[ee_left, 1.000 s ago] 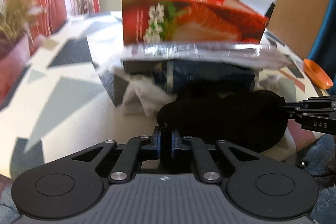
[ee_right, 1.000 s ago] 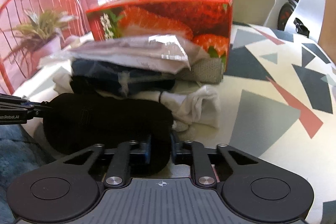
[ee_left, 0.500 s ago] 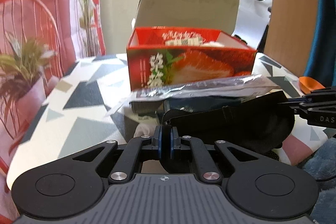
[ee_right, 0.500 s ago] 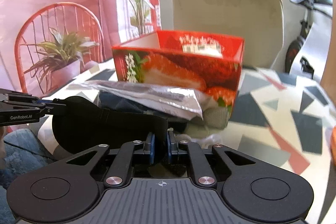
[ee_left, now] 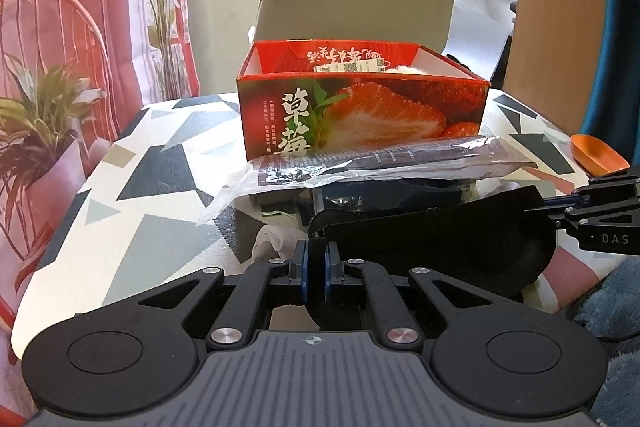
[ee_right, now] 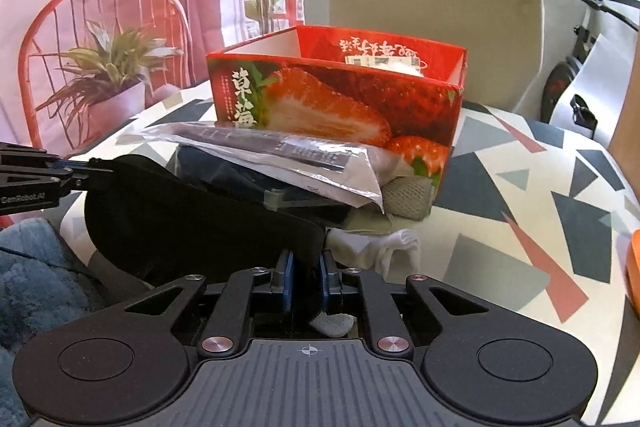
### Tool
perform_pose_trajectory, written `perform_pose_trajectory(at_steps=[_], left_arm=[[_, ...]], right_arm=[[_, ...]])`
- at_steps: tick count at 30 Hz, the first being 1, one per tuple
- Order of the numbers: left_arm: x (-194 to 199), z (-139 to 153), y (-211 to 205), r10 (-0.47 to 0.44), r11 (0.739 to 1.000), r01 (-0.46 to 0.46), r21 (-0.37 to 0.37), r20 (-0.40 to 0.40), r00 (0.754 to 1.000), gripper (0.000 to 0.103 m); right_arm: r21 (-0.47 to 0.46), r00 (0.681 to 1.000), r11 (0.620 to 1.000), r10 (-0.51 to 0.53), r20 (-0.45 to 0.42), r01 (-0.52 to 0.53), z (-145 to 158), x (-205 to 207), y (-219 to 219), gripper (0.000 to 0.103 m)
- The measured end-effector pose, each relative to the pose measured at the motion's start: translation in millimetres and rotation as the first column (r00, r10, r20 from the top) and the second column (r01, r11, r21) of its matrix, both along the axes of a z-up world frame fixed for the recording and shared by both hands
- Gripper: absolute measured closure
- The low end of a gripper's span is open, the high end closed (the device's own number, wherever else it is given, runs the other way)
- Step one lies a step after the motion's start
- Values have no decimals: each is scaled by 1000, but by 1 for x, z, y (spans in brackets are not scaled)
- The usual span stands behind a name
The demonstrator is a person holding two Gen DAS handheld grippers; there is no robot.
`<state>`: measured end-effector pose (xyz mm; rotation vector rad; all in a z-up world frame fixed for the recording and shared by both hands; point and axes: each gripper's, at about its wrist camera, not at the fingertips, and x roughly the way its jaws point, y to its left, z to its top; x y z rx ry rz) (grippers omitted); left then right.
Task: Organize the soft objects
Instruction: 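Lift the black eye mask with the right tool and carry it over the red box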
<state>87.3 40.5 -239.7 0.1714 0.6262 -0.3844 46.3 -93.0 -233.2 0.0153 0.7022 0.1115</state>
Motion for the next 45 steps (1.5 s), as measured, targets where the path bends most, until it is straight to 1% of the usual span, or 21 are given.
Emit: perform_pose_trajectory(at_steps=[3, 6, 10, 14, 18, 22, 26, 30, 34, 37, 40, 42, 45], left_arm=[[-1, 4, 1, -4, 1000, 4, -9, 15, 1000, 95], [-6, 13, 3, -13, 999, 15, -32, 57, 998, 95], [-12, 28, 6, -15, 998, 22, -54, 115, 993, 95], [-15, 40, 5, -13, 998, 22, -52, 165, 986, 95], [-12, 52, 7, 0, 998, 14, -69, 191, 982, 95], [-5, 62, 10, 11, 996, 6, -92, 191, 982, 95], [7, 73, 10, 5, 995, 14, -103, 180, 984, 95], [23, 83, 6, -13, 996, 29, -85, 179, 984, 95], [43, 93, 1, -8, 996, 24, -86, 183, 983, 95], [61, 101, -4, -5, 997, 20, -75, 196, 981, 95], [79, 107, -12, -4, 998, 16, -55, 209, 978, 95], [93, 108, -16, 2, 998, 9, -58, 194, 981, 95], [113, 106, -22, 8, 999, -1, -40, 178, 984, 95]], right_arm=[[-6, 1000, 1000, 6, 12, -6, 4, -2, 0, 92], [-6, 999, 1000, 10, 41, -10, 15, -5, -1, 92], [-6, 996, 1000, 8, 94, -8, 33, -13, -4, 92], [-10, 989, 1000, 11, 149, -9, 54, -15, -7, 92], [-17, 982, 1000, 27, 188, -24, 71, -11, -5, 92], [-22, 976, 999, 37, 214, -33, 84, -4, -4, 92], [-9, 974, 999, 38, 222, -37, 92, 6, -7, 92], [-15, 972, 999, 41, 233, -39, 102, 19, -8, 92], [-24, 970, 999, 40, 242, -35, 110, 39, -13, 92], [-17, 969, 999, 34, 245, -31, 116, 57, -21, 93], [-31, 967, 999, 38, 253, -31, 121, 76, -27, 93], [-33, 966, 999, 37, 257, -29, 124, 91, -32, 93], [-19, 968, 1000, 27, 251, -23, 123, 113, -41, 93]])
